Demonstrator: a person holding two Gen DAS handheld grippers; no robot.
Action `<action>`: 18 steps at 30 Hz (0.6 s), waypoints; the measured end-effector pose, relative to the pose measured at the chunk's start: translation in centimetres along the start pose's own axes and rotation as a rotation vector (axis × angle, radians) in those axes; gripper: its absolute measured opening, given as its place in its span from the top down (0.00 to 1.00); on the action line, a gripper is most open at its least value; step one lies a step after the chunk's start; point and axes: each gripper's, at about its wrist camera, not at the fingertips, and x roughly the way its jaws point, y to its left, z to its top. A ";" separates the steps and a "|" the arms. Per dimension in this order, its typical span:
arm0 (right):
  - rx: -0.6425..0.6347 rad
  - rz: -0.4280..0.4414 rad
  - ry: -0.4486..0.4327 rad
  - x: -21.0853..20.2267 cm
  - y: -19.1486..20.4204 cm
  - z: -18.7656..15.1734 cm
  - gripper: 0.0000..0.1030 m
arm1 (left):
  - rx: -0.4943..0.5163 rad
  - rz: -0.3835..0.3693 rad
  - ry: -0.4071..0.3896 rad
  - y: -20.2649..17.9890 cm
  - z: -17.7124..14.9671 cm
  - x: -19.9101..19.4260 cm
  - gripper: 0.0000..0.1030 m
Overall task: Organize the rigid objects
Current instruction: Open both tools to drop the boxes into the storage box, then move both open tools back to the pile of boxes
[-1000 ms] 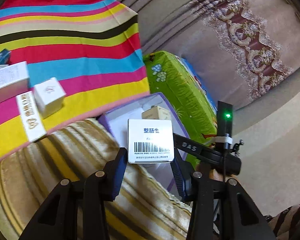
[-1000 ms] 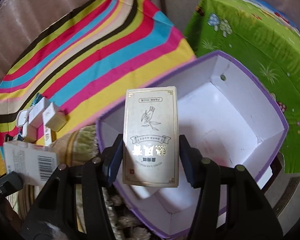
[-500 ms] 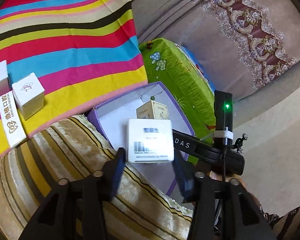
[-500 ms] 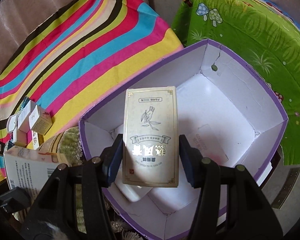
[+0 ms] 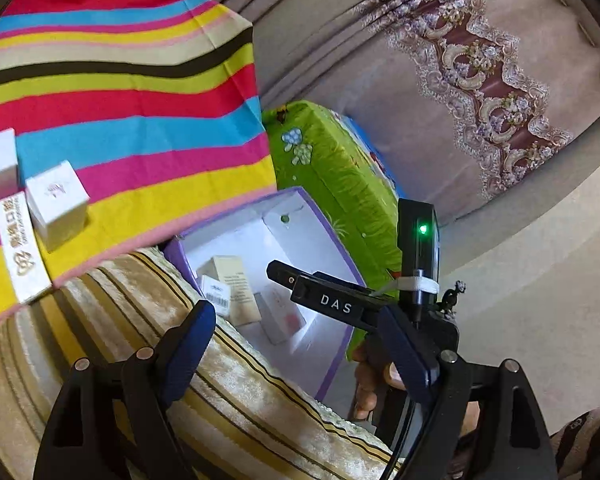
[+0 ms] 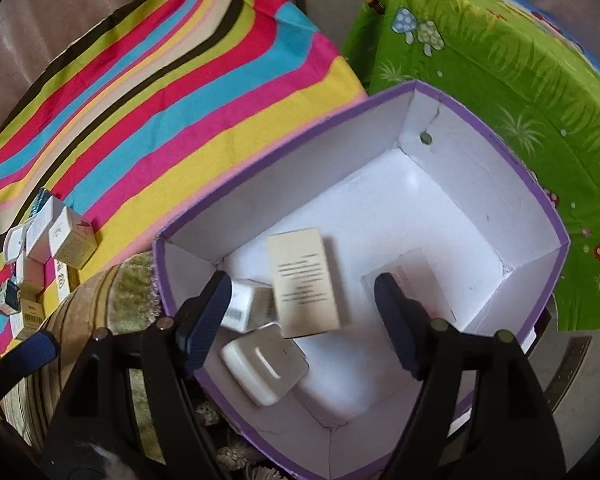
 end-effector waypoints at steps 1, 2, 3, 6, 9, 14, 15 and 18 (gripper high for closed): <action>-0.009 0.000 -0.008 -0.2 0.3 0.0 0.25 | 0.006 0.015 -0.004 -0.1 0.1 -0.3 0.18; -0.024 -0.001 -0.022 -0.5 0.7 0.1 0.25 | 0.009 0.028 -0.013 -0.1 0.1 -0.6 0.18; -0.036 -0.001 -0.034 -0.7 1.0 0.1 0.25 | 0.015 0.041 -0.027 -0.1 0.2 -1.1 0.18; -0.077 0.010 -0.083 -1.6 2.0 0.3 0.25 | 0.051 0.086 -0.098 -0.3 0.4 -3.1 0.18; -0.096 0.016 -0.130 -2.6 3.1 0.5 0.23 | 0.101 0.184 -0.181 -0.8 0.3 -5.0 0.18; -0.098 0.085 -0.207 -4.3 5.0 1.0 0.16 | 0.146 0.421 -0.243 -1.0 0.3 -6.6 0.18; -0.098 0.093 -0.212 -4.5 5.3 1.0 0.15 | 0.158 0.476 -0.256 -1.2 0.3 -6.8 0.18; -0.095 0.093 -0.275 -5.5 6.1 0.9 0.15 | 0.215 0.641 -0.309 -2.4 0.2 -7.4 0.18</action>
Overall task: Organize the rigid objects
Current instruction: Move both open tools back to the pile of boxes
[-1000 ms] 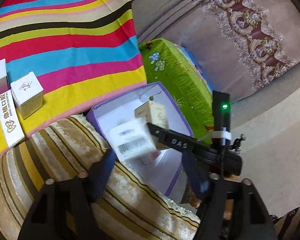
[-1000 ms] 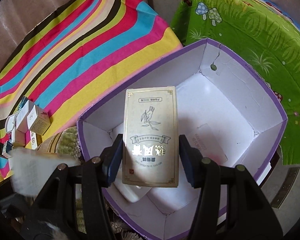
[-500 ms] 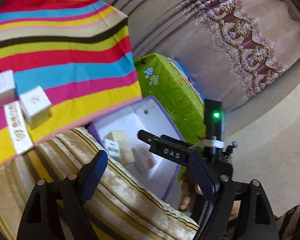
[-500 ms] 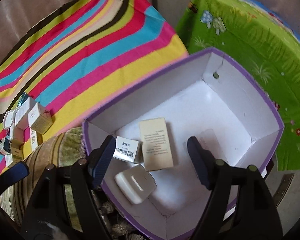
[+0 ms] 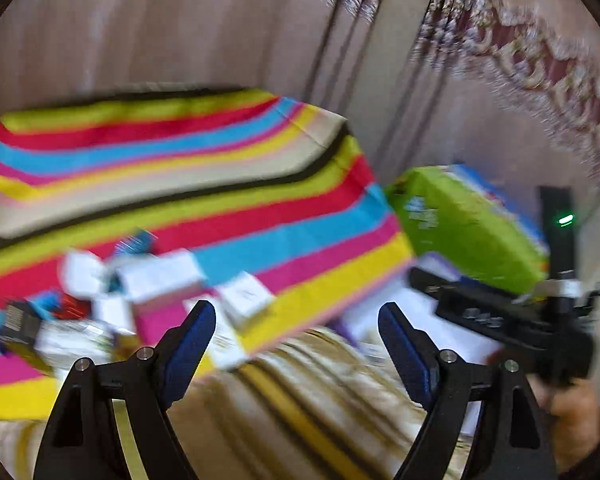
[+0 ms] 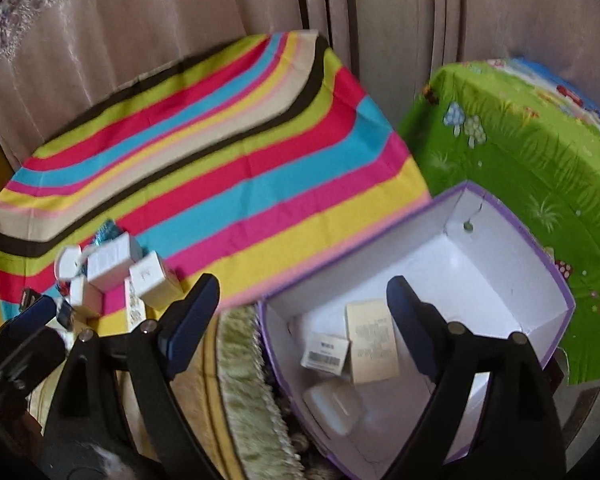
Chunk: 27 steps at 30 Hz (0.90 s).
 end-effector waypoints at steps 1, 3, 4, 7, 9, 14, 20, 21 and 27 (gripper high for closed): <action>-0.001 0.003 -0.014 -0.3 0.2 0.0 0.15 | 0.022 0.048 -0.032 -0.1 0.1 -0.5 0.18; -0.009 0.004 -0.054 -1.1 0.7 0.3 0.13 | 0.039 0.112 -0.112 -0.1 0.3 -1.6 0.17; -0.016 0.000 -0.083 -1.6 1.0 0.4 0.11 | 0.044 0.121 -0.149 0.1 0.3 -2.2 0.17; -0.031 -0.025 -0.149 -2.9 1.6 0.8 0.06 | 0.069 0.110 -0.224 0.6 0.6 -3.2 0.16; -0.041 -0.044 -0.183 -3.6 2.0 1.0 0.01 | 0.072 0.075 -0.257 1.2 0.6 -3.8 0.16; -0.068 -0.054 -0.242 -4.3 3.3 1.0 0.00 | 0.151 0.233 -0.293 1.5 0.8 -4.6 0.16; -0.086 0.000 -0.240 -4.1 4.5 0.6 0.00 | 0.098 0.244 -0.288 3.3 0.7 -5.1 0.16; -0.079 0.026 -0.233 -4.1 4.7 0.6 0.00 | 0.091 0.239 -0.284 3.5 0.7 -5.1 0.16; -0.118 0.133 -0.217 -4.2 6.6 0.0 0.00 | 0.024 0.221 -0.263 5.0 0.0 -4.9 0.16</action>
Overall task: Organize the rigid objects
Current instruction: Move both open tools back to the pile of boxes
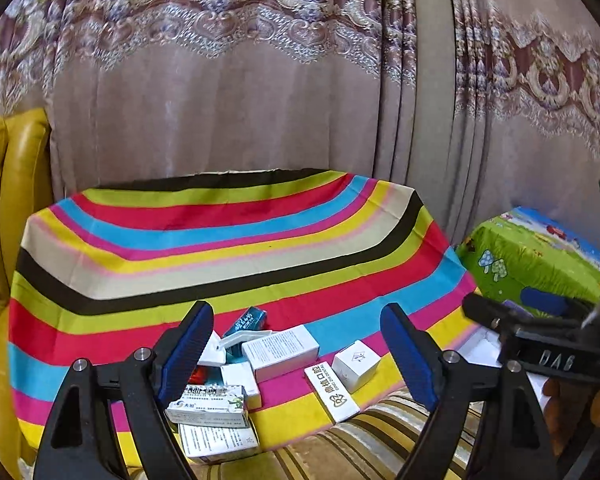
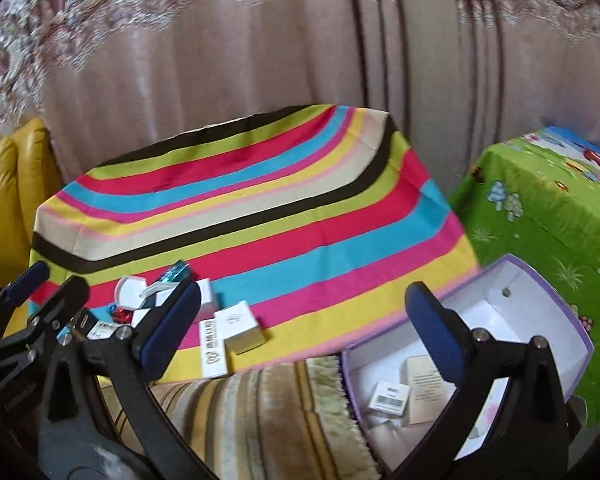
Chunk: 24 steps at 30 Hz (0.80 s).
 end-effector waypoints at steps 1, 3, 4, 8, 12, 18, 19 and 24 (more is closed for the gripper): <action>-0.013 0.004 0.005 0.1 0.5 -0.1 0.00 | -0.010 -0.002 -0.004 0.3 -0.1 -0.1 0.16; -0.039 0.014 0.009 0.2 1.3 -0.4 0.00 | -0.027 -0.006 -0.010 0.8 -0.2 -0.2 0.16; -0.049 0.017 0.009 0.2 1.6 -0.5 0.00 | -0.038 -0.004 -0.012 1.2 -0.3 -0.2 0.16; -0.078 0.018 0.011 0.4 2.4 -1.0 0.00 | -0.085 0.012 -0.006 2.8 -0.6 -0.2 0.16; -0.073 0.009 0.024 0.8 2.3 -1.3 0.00 | -0.160 0.019 0.003 4.9 -1.0 -0.2 0.16; -0.070 0.012 0.054 1.4 2.4 -1.8 0.00 | -0.263 -0.001 -0.001 7.8 -1.6 -0.6 0.16; -0.072 0.012 0.056 1.5 2.4 -1.8 0.00 | -0.283 -0.006 0.002 8.3 -1.8 -0.6 0.16; -0.074 0.033 0.068 1.7 2.5 -2.2 0.00 | -0.376 -0.014 0.031 11.0 -2.6 -0.3 0.16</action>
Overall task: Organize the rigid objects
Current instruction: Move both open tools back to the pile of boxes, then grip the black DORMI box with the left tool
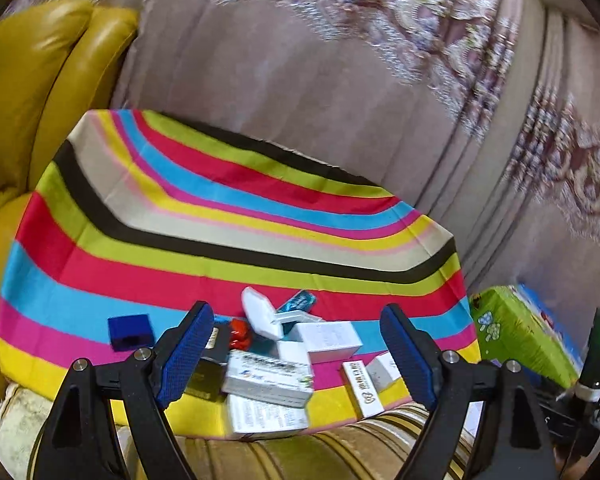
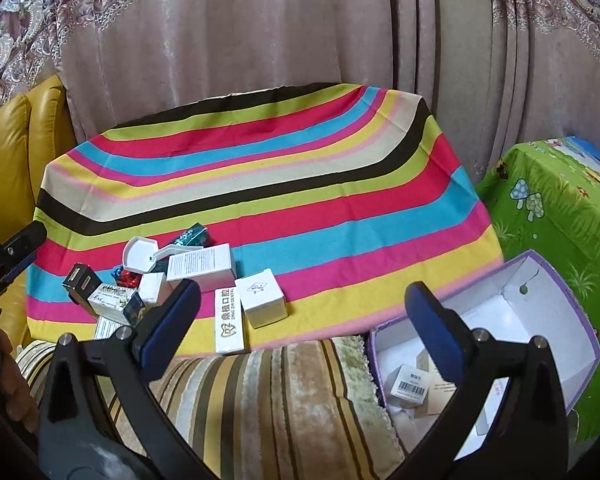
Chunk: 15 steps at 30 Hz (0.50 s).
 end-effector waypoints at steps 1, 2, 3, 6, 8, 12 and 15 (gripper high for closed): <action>0.000 0.008 0.006 0.1 0.0 -0.1 0.00 | -0.021 0.002 0.006 0.7 0.0 0.0 0.17; -0.001 0.015 0.014 0.3 0.1 -0.2 0.00 | -0.030 0.005 0.012 1.1 0.0 0.1 0.17; -0.002 0.020 0.021 0.4 0.1 -0.3 0.00 | -0.037 0.004 0.023 1.5 0.0 0.3 0.17; -0.015 0.042 0.050 1.0 0.5 -0.6 0.00 | -0.056 -0.005 0.086 2.2 -0.5 1.3 0.17; -0.029 0.055 0.079 1.5 0.9 -0.8 0.00 | -0.058 -0.022 0.143 2.4 -0.9 2.3 0.18; -0.055 0.056 0.139 2.6 1.5 -1.1 0.00 | -0.111 -0.040 0.193 3.5 -1.4 3.0 0.18; -0.081 0.068 0.172 3.2 2.2 -1.3 0.01 | -0.144 -0.009 0.240 4.9 -1.6 3.6 0.18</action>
